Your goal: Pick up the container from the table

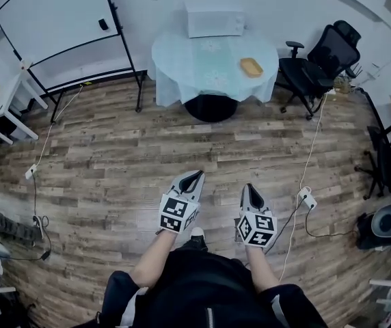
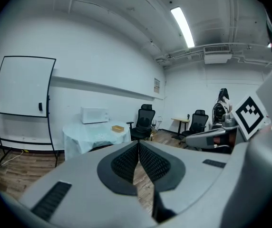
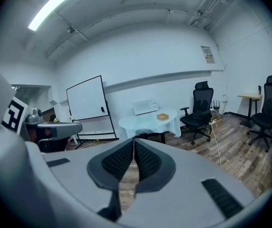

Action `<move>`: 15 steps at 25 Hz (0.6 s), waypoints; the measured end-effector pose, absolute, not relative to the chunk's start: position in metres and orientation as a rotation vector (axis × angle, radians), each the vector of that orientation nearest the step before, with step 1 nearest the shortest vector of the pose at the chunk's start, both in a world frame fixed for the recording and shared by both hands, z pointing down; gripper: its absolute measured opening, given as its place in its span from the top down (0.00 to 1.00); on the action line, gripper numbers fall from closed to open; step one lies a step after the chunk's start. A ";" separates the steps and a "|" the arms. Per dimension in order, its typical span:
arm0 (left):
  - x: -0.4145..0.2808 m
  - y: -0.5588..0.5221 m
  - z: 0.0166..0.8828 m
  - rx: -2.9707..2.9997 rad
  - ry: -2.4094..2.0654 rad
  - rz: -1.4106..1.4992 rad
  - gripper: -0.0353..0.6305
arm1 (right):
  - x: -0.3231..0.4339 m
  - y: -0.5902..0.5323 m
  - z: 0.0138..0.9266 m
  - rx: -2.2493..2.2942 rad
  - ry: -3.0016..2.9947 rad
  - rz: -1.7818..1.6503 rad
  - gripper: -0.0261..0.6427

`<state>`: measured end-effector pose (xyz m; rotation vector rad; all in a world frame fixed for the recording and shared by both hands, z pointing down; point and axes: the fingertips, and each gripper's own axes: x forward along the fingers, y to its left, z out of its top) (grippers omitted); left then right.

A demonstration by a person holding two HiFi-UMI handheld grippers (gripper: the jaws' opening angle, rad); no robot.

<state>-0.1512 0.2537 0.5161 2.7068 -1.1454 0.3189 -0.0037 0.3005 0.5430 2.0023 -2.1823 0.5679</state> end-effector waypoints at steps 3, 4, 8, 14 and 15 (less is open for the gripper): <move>-0.155 0.231 0.520 2.709 -1.132 0.320 0.92 | -0.007 0.280 0.545 2.017 -2.173 0.571 0.92; -0.155 0.224 0.522 2.710 -1.130 0.323 0.92 | -0.007 0.274 0.546 2.022 -2.169 0.573 0.92; -0.155 0.203 0.525 2.706 -1.111 0.329 0.92 | -0.005 0.256 0.551 2.033 -2.145 0.590 0.92; -0.155 0.187 0.538 2.690 -1.085 0.333 0.92 | -0.004 0.243 0.559 2.038 -2.122 0.601 0.92; -0.153 0.185 0.540 2.689 -1.078 0.336 0.92 | -0.002 0.242 0.560 2.042 -2.117 0.606 0.92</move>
